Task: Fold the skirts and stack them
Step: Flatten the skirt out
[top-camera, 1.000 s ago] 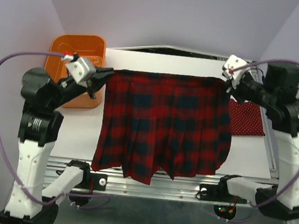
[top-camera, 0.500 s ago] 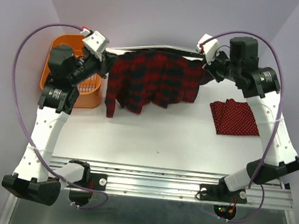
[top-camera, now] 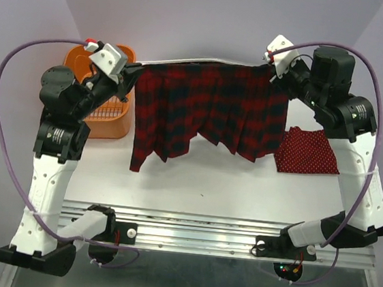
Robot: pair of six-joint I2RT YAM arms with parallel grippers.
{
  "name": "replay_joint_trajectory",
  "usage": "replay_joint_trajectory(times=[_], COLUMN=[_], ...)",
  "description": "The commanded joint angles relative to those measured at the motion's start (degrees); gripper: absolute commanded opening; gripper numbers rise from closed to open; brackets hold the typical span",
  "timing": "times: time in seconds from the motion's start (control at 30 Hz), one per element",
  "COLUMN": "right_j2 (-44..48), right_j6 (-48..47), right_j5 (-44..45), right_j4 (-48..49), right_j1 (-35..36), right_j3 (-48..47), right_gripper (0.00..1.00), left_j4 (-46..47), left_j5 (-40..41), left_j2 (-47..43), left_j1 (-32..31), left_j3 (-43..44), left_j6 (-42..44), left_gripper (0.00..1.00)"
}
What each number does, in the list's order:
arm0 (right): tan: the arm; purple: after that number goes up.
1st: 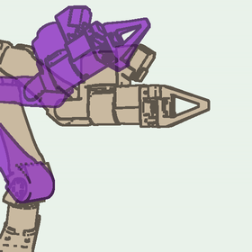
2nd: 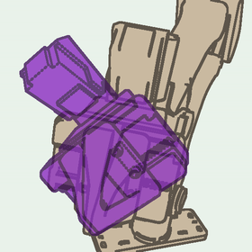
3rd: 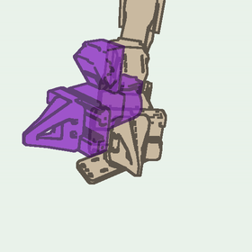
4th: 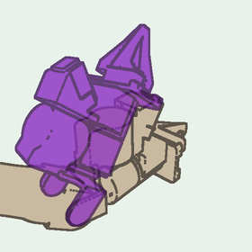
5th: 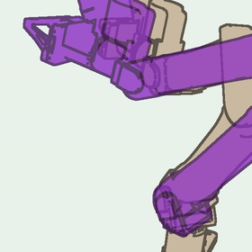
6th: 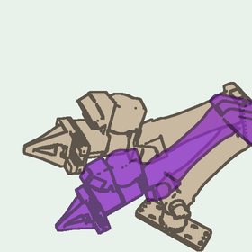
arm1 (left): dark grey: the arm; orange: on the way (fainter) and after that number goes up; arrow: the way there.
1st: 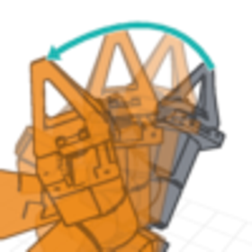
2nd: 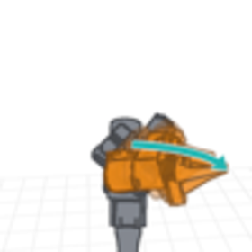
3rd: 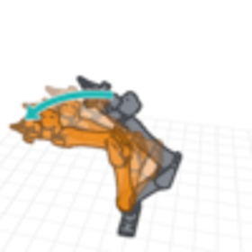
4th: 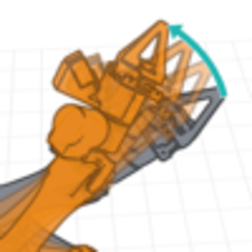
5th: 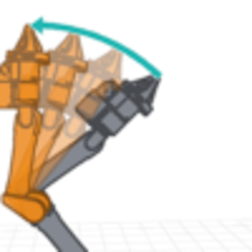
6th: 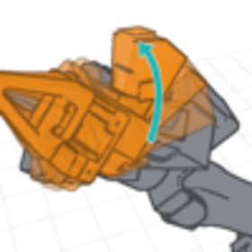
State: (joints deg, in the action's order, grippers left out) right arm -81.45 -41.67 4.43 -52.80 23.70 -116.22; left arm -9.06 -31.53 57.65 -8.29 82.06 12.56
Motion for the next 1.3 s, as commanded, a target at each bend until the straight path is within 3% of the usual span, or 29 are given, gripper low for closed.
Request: replay_joint_trajectory(times=[0.0,0.33,0.5,0.63,0.73,0.93,1.03,1.13,1.17,1.23,1.27], right_j2=[5.9,14.4,22.0,24.9,22.5,15.8,4.6,-3.9,-9.9,-16.2,-19.2], right_j6=[0.9,2.8,6.2,5.0,1.3,-8.8,-10.4,-11.0,-10.6,-9.2,-8.4], right_j5=[2.6,-8.0,-10.4,-10.2,-8.3,1.7,2.0,2.8,2.9,4.6,5.6], right_j4=[-6.5,-20.9,-26.8,-25.7,-20.1,2.2,10.1,17.0,18.9,19.7,19.7], right_j1=[-1.2,-1.2,-1.2,-1.9,-1.9,-2.4,-4.5,-6.8,-8.0,-8.1,-8.1], right_j3=[-7.1,-7.9,-1.0,6.4,12.7,30.6,32.4,30.5,27.7,23.8,21.2], right_gripper=[0.01,0.01,0.01,0.01,0.01,0.01,0.02,0.16,0.50,0.82,0.92], left_j4=[1.2,-8.4,-13.4,-17.8,-16.2,-10.6,-3.6,1.3,2.8,3.2,2.8], left_j5=[-1.1,-4.9,-7.8,-7.7,-6.4,3.7,5.3,6.9,7.0,8.3,9.3], left_j2=[-9.9,-19.8,-24.8,-26.8,-24.2,-9.4,1.0,7.9,13.4,19.1,21.7], left_j1=[1.1,1.1,1.8,2.3,2.3,2.3,2.2,2.1,1.8,1.6,1.5], left_j3=[-0.6,-2.8,-4.4,-7.0,-8.8,-10.2,-11.0,-10.3,-9.3,-4.2,-1.8], left_j6=[2.8,1.9,1.9,2.8,1.8,4.1,6.2,5.9,6.2,5.9,5.6], left_gripper=[0.00,0.00,0.00,0.00,0.00,0.00,0.00,0.02,0.16,0.36,0.43])
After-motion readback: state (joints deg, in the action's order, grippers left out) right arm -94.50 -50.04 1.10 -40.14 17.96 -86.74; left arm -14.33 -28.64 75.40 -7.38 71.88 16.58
